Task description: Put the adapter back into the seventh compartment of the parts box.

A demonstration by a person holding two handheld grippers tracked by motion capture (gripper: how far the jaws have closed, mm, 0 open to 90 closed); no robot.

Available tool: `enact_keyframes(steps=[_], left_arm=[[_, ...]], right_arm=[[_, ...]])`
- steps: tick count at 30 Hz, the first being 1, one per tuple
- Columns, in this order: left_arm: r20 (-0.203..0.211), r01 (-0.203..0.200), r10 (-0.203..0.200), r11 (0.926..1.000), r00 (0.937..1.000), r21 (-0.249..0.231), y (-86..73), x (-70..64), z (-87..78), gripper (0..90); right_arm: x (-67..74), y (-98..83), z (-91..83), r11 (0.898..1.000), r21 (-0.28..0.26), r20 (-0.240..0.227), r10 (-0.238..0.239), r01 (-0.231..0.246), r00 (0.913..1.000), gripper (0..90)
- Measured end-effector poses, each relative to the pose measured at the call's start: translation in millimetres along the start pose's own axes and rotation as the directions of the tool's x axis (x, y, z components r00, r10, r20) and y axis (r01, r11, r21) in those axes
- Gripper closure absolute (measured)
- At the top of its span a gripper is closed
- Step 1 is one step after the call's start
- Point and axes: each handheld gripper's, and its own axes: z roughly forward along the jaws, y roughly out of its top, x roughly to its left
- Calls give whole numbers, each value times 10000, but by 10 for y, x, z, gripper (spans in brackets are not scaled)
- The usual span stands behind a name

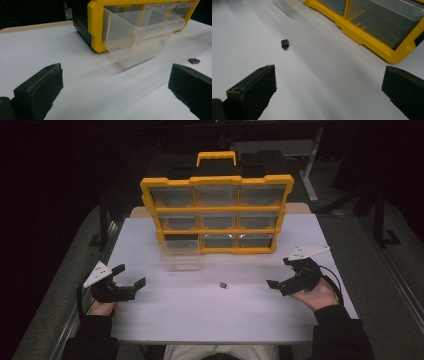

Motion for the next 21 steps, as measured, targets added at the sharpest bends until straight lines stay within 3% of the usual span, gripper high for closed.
enact_keyframes(steps=[21], left_arm=[[7, 80, -80, 10000, 10000, -32, -4, 7, 3, 0]], right_arm=[[141, 302, 150, 9959, 479, -344, -749, 765, 9966, 0]])
